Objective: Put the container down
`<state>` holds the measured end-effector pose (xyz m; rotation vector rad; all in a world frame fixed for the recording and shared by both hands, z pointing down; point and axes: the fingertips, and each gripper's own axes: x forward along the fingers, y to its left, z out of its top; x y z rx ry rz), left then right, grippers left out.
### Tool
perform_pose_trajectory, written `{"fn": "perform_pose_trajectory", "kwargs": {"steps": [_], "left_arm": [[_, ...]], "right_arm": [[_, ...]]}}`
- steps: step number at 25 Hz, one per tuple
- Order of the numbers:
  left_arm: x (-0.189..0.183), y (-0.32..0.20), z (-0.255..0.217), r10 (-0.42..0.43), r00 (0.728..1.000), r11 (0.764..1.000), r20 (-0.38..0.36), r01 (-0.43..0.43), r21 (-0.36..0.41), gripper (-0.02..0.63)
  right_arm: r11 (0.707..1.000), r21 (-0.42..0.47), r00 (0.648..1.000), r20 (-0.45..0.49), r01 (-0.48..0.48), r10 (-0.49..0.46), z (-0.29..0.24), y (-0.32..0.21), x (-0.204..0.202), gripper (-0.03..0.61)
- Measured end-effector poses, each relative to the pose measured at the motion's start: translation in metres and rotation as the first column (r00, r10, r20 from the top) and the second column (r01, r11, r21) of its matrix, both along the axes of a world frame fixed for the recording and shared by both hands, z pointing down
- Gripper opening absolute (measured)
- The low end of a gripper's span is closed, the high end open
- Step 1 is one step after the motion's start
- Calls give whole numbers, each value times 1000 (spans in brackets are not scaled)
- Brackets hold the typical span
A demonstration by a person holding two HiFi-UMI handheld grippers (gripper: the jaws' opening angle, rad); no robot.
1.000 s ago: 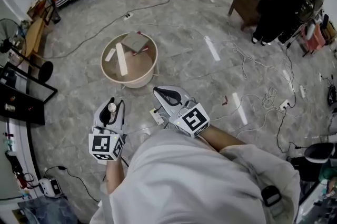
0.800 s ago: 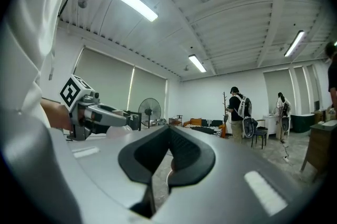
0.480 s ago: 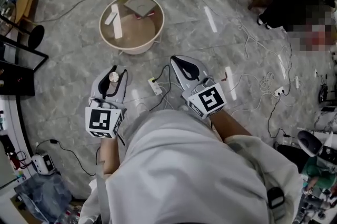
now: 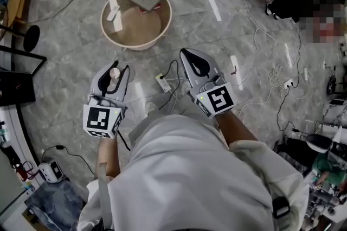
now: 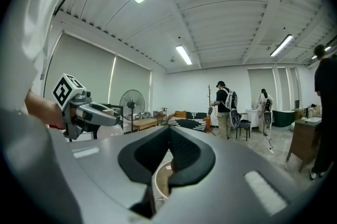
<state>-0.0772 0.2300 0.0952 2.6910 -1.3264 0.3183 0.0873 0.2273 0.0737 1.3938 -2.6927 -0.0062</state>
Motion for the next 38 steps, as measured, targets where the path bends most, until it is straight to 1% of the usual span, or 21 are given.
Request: {"fn": "perform_pose_trajectory", "kwargs": {"steps": [5, 12, 14, 18, 22, 25, 28, 31, 34, 36, 38], "left_arm": [[3, -34, 7, -51, 999, 999, -3, 51, -8, 127], [29, -91, 17, -173, 985, 985, -9, 173, -17, 127], [38, -108, 19, -219, 976, 976, -12, 219, -18, 127], [52, -132, 18, -315, 949, 949, -9, 315, -13, 127], [59, -150, 19, -368, 930, 930, -2, 368, -7, 127], [59, -157, 22, -384, 923, 923, 7, 384, -17, 127], [51, -169, 26, -397, 918, 918, 15, 397, -15, 127], [44, -184, 42, -403, 915, 915, 10, 403, -14, 127], [35, -203, 70, -387, 922, 922, 4, 387, -2, 127], [27, -220, 97, -362, 932, 932, 17, 362, 9, 127], [19, -241, 129, -336, 941, 942, 40, 335, 12, 127]], "right_arm": [[999, -9, 999, 13, 32, -32, 12, -40, 10, 3], [988, -22, 988, 16, 156, -155, 24, -113, 34, 2], [978, -28, 978, 13, 207, -207, 27, -133, 41, 3], [952, -43, 953, 5, 303, -303, 33, -167, 60, 2], [942, -45, 943, 4, 333, -334, 40, -192, 76, 2], [939, -60, 941, 30, 339, -338, 48, -199, 78, 2], [931, -68, 933, 25, 360, -359, 54, -207, 69, 3], [927, -81, 930, 24, 367, -366, 69, -215, 61, 3], [934, -97, 939, 20, 345, -345, 95, -229, 49, 3], [944, -85, 948, 2, 318, -319, 110, -243, 35, 3], [955, -77, 958, 2, 286, -286, 126, -259, 18, 3]]}}
